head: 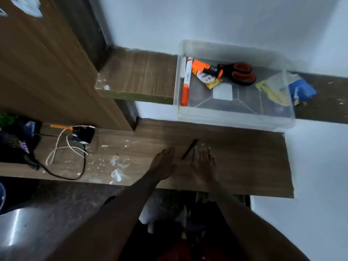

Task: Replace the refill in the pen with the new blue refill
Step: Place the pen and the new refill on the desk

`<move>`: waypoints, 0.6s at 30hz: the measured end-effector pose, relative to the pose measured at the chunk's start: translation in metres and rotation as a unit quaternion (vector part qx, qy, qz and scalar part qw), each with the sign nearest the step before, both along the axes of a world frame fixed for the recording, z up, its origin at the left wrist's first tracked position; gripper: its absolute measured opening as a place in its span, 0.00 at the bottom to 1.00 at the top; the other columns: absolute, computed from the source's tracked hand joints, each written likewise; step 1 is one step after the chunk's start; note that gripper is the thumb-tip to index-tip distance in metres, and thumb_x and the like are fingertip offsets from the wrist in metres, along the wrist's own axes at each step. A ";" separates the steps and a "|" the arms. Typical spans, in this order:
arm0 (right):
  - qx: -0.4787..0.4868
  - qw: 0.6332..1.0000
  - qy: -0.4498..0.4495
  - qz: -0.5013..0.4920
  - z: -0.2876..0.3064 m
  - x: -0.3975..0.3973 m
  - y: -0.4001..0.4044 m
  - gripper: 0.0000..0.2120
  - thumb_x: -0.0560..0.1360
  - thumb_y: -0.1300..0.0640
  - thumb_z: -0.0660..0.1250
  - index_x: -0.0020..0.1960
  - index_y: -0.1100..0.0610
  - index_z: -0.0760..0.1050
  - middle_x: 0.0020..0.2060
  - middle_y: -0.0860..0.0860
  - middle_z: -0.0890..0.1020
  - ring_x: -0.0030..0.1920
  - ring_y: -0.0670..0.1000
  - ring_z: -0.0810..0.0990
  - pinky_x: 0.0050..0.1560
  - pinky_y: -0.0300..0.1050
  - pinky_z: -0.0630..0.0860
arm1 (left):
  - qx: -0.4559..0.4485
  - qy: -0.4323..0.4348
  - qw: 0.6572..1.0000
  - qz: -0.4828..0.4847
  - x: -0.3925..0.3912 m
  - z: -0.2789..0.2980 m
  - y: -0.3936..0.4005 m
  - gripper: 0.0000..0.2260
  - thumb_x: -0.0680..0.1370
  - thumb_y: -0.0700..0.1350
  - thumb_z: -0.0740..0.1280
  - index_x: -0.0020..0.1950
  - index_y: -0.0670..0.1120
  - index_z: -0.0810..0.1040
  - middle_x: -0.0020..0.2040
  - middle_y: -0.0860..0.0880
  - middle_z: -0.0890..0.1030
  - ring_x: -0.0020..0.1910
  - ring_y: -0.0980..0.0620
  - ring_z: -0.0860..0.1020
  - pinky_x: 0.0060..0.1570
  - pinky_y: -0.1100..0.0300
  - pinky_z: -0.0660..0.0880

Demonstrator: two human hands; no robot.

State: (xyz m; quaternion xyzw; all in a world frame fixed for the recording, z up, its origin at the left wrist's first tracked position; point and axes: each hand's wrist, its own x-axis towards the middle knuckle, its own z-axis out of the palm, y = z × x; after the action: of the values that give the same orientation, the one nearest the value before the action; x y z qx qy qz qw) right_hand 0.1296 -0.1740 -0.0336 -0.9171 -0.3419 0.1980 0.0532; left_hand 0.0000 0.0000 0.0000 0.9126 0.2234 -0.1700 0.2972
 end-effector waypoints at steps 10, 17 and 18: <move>0.090 0.994 -0.061 -0.021 -0.154 0.009 -0.011 0.31 0.83 0.42 0.59 0.83 0.51 0.62 0.84 0.57 0.60 0.84 0.63 0.58 0.78 0.66 0.60 | 0.137 -0.106 0.985 -0.019 0.025 -0.169 -0.034 0.27 0.82 0.57 0.64 0.82 0.60 0.68 0.82 0.43 0.69 0.72 0.39 0.73 0.67 0.41 0.74; 0.137 0.982 -0.131 -0.010 -0.176 0.001 -0.022 0.30 0.83 0.42 0.59 0.82 0.52 0.65 0.84 0.54 0.62 0.84 0.59 0.58 0.81 0.61 0.58 | 0.220 -0.232 0.946 0.056 0.025 -0.208 -0.058 0.18 0.83 0.57 0.65 0.72 0.57 0.80 0.74 0.47 0.78 0.68 0.41 0.77 0.64 0.44 0.73; 0.138 0.982 -0.131 -0.013 -0.177 0.002 -0.022 0.30 0.83 0.42 0.59 0.81 0.52 0.66 0.84 0.54 0.63 0.84 0.59 0.58 0.81 0.61 0.58 | 0.203 -0.245 0.946 0.068 0.024 -0.210 -0.060 0.17 0.83 0.55 0.65 0.72 0.55 0.80 0.72 0.46 0.79 0.67 0.41 0.77 0.61 0.44 0.75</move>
State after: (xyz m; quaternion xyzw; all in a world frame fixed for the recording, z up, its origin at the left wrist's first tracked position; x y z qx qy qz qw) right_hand 0.1314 -0.1963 -0.2105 -0.9232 -0.3583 0.0260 0.1365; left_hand 0.0242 -0.0597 -0.2098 0.9496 0.2355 0.1282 0.1621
